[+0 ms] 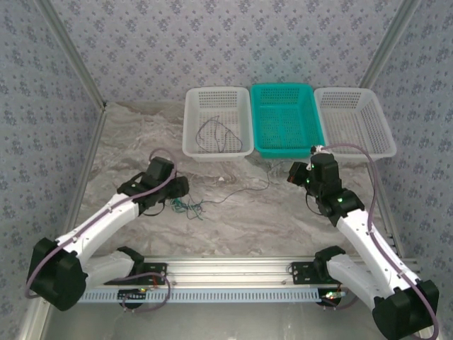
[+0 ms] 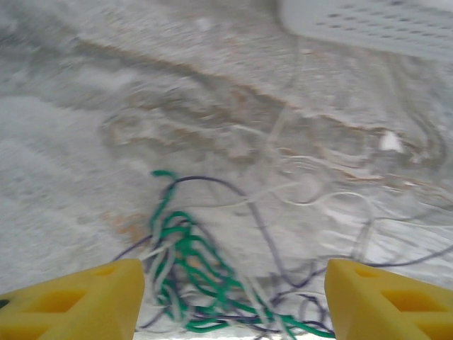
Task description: Untangle the cables
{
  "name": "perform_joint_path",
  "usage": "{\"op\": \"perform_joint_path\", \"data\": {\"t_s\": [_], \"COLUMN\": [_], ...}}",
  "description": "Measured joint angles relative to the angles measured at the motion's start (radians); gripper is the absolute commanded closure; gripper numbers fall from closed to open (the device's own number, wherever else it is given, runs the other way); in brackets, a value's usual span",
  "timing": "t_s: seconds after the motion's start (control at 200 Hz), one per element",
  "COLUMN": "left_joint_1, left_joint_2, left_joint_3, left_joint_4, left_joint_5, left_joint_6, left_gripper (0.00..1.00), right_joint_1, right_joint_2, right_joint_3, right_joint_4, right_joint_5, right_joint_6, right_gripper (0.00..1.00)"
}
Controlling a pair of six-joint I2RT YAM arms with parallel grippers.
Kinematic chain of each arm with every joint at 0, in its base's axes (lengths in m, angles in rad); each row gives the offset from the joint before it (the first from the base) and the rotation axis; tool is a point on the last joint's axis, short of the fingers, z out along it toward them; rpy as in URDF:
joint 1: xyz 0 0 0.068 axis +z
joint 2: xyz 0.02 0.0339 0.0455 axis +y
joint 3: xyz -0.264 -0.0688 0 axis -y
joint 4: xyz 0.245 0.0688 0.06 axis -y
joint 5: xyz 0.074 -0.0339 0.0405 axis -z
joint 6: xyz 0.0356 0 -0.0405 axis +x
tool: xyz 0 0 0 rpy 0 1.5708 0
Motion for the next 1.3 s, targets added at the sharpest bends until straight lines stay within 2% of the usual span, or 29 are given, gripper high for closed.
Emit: {"op": "perform_joint_path", "data": {"t_s": [0.15, 0.315, 0.505, 0.605, 0.765, 0.865, 0.915, 1.194, 1.299], "left_joint_1": [-0.105, -0.1, -0.029, -0.015, 0.003, 0.016, 0.029, 0.17, 0.214], "left_joint_2": [0.113, 0.238, 0.325, 0.36, 0.42, 0.42, 0.418, 0.36, 0.336], "left_joint_3": [0.07, 0.079, 0.07, 0.054, 0.029, 0.028, 0.025, -0.008, -0.008], "left_joint_4": [-0.052, -0.162, -0.121, -0.083, -0.041, -0.012, -0.011, -0.033, -0.061], "left_joint_5": [-0.112, -0.253, -0.204, -0.168, -0.127, -0.099, -0.096, -0.123, -0.15], "left_joint_6": [-0.073, -0.164, -0.193, -0.198, -0.217, -0.233, -0.225, -0.245, -0.243], "left_gripper": [0.29, 0.27, 0.3, 0.36, 0.61, 0.79, 0.85, 0.89, 0.9], "right_joint_1": [0.002, 0.009, 0.013, 0.013, 0.0, -0.055, -0.101, -0.301, -0.42], "right_joint_2": [0.005, 0.006, 0.006, 0.005, -0.007, -0.031, -0.049, -0.148, -0.183], "right_joint_3": [0.006, 0.006, 0.006, 0.006, 0.008, 0.017, 0.023, 0.079, 0.087], "right_joint_4": [0.003, 0.003, 0.0, -0.007, -0.024, -0.061, -0.077, -0.166, -0.201], "right_joint_5": [0.003, 0.003, 0.004, 0.007, 0.028, 0.05, 0.056, 0.121, 0.121], "right_joint_6": [-0.006, -0.011, -0.019, -0.022, -0.019, 0.018, 0.04, 0.117, 0.153], "right_gripper": [1.0, 1.0, 1.0, 1.0, 1.0, 1.0, 1.0, 1.0, 1.0]}}
